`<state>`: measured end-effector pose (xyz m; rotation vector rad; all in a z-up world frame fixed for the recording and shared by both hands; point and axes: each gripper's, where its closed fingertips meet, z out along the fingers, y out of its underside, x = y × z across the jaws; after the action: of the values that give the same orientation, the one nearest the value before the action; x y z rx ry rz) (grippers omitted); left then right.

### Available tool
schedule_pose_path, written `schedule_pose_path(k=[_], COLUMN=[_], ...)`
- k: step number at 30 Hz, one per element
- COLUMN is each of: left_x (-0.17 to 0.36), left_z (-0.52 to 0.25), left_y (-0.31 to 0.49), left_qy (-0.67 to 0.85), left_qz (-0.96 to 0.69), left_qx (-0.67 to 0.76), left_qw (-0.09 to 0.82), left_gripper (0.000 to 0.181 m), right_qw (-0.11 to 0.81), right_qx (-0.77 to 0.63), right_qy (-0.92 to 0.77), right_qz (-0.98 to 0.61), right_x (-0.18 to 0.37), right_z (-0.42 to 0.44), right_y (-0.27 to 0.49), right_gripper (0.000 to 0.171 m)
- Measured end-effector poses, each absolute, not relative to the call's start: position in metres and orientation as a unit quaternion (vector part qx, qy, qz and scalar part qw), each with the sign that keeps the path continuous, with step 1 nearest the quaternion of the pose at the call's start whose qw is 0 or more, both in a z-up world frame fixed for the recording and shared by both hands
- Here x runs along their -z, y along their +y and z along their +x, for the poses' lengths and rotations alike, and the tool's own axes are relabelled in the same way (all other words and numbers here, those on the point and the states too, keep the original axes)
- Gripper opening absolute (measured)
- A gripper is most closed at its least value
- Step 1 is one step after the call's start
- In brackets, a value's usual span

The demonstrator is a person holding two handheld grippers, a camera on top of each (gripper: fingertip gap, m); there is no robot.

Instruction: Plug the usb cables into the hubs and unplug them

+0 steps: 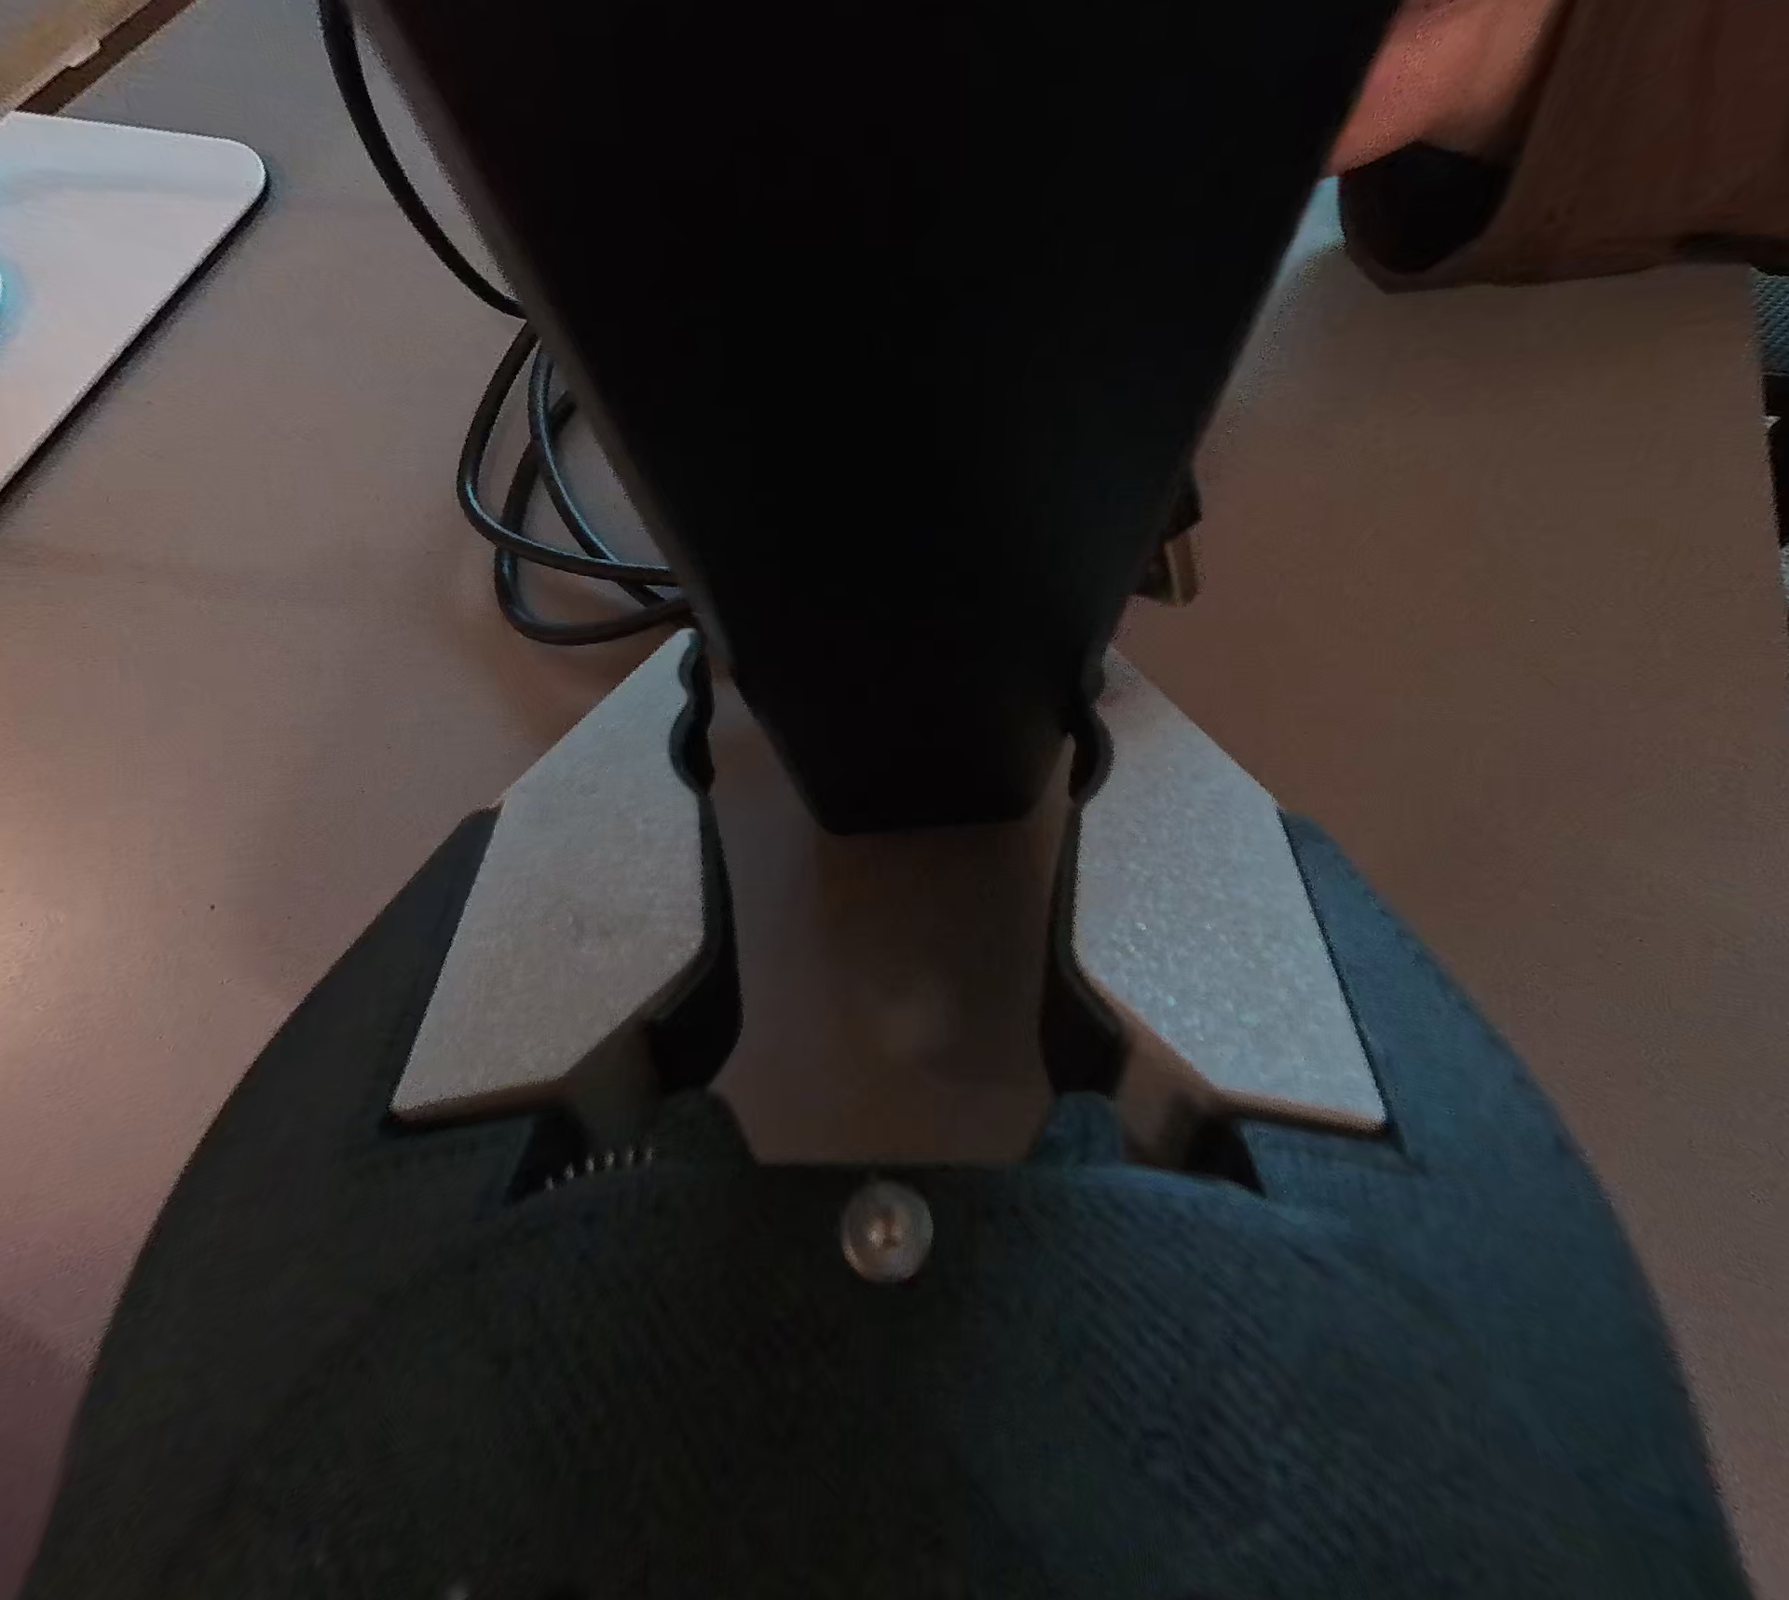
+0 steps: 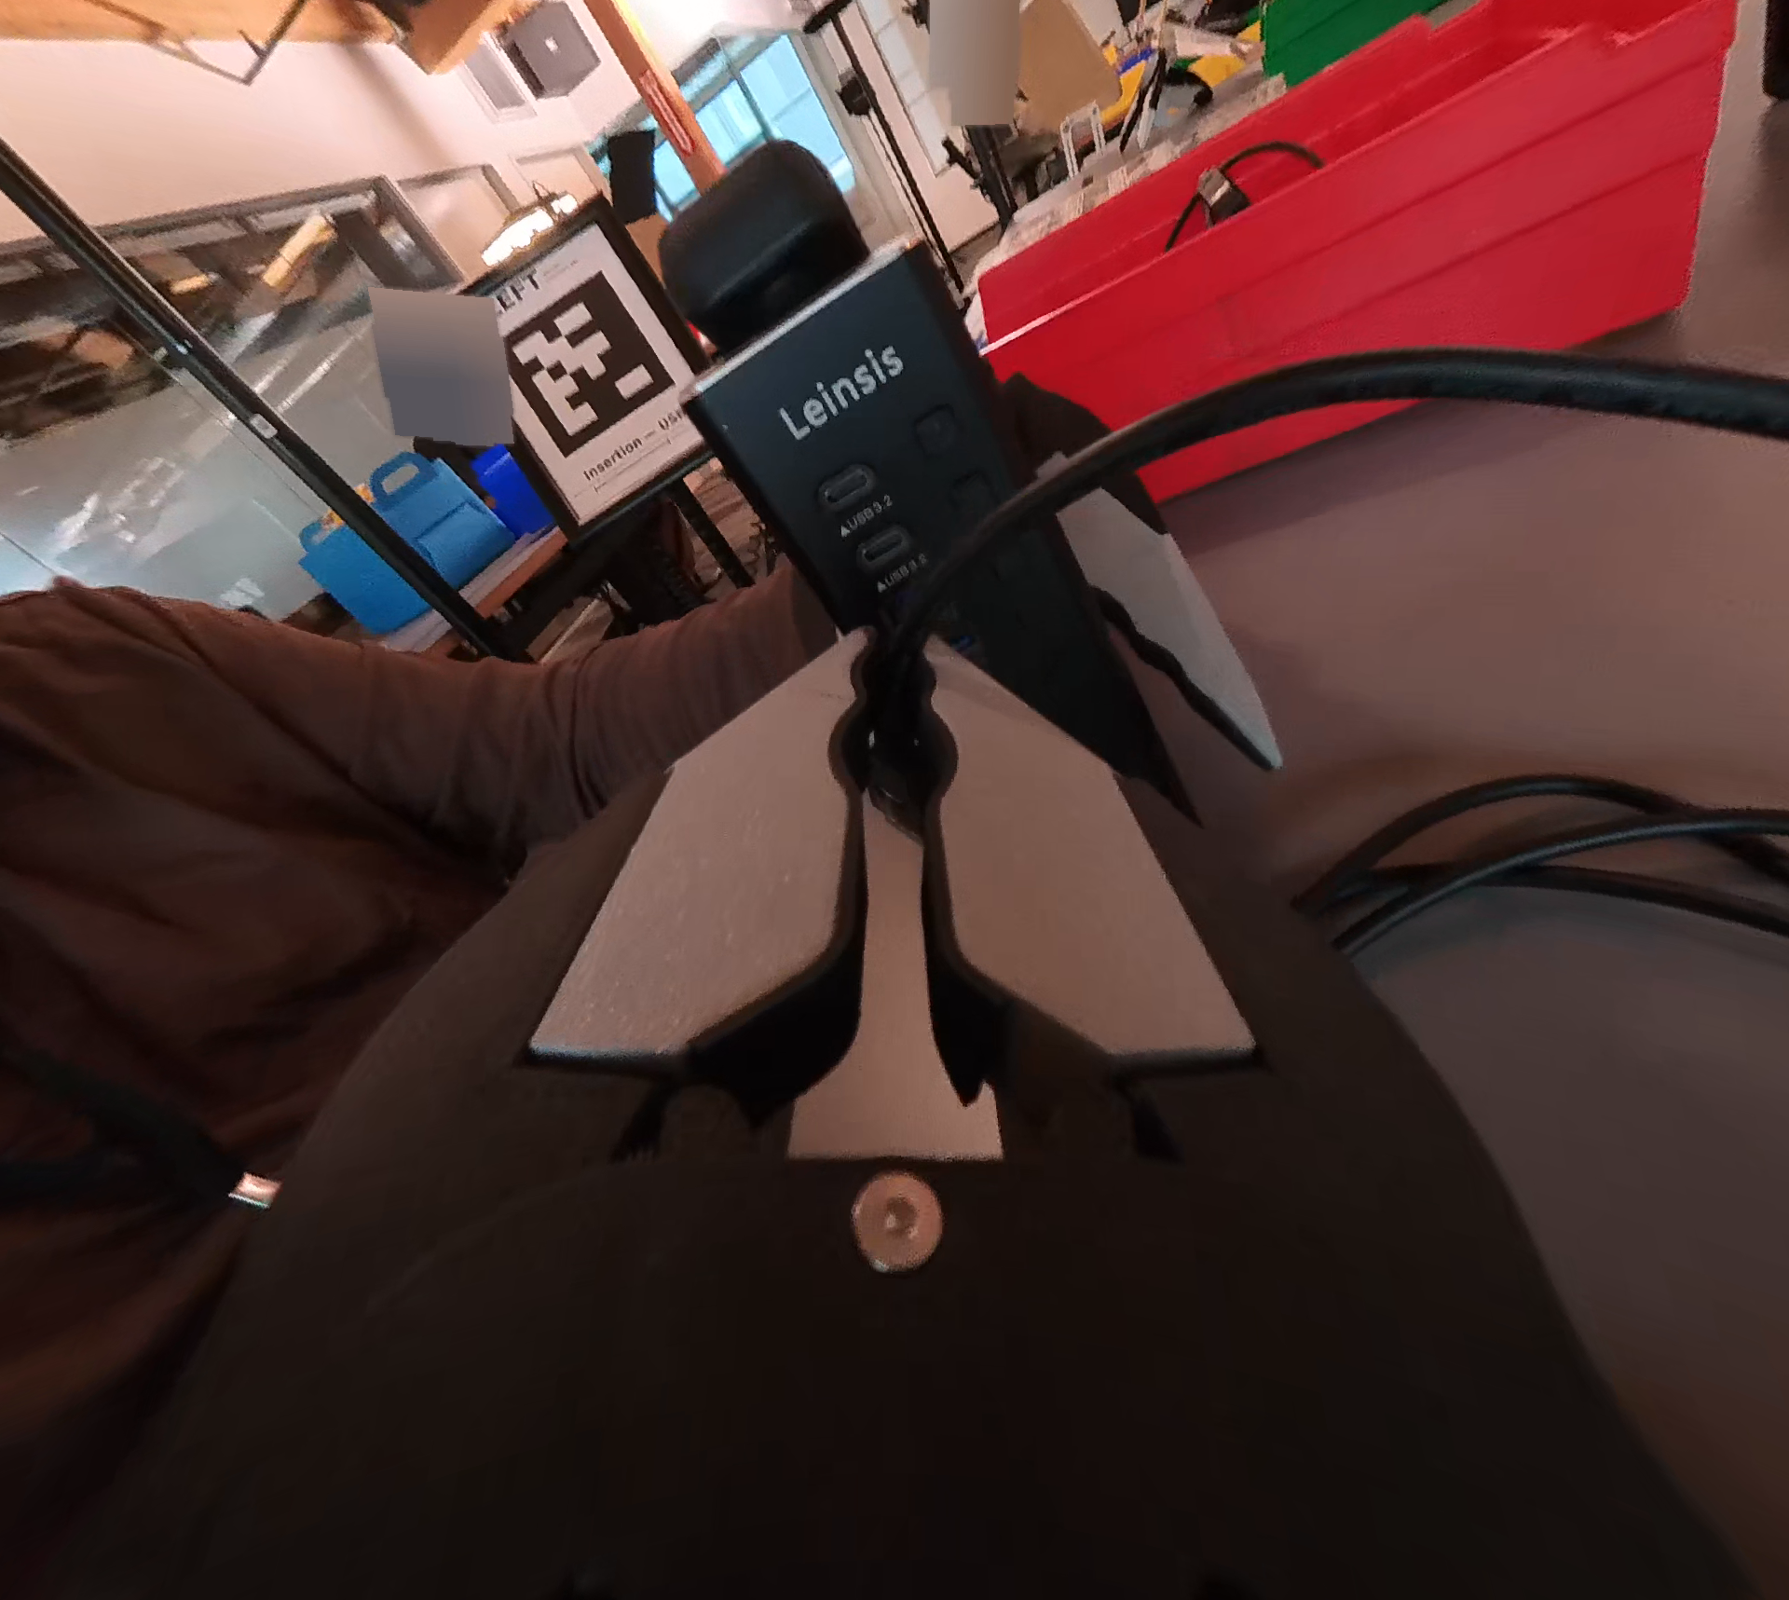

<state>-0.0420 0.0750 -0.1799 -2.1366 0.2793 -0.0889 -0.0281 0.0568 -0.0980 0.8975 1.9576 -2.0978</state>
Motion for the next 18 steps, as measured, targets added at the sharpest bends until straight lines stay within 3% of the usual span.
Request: schedule_pose_path(k=[2, 18], left_x=[0.181, 0.185], left_z=[-0.037, -0.032], left_y=[0.074, 0.075], left_qy=[0.126, 0.138], left_qz=[-0.873, -0.878], left_qx=[0.049, 0.06], left_qw=[0.469, 0.455], left_gripper=[0.063, 0.067], right_qw=[0.065, 0.089], right_qx=[0.682, 0.621], right_qy=[0.665, 0.733], right_qz=[0.298, 0.262], right_x=[0.104, 0.13], right_z=[-0.027, -0.01], right_y=[0.054, 0.03], right_gripper=[0.0, 0.0])
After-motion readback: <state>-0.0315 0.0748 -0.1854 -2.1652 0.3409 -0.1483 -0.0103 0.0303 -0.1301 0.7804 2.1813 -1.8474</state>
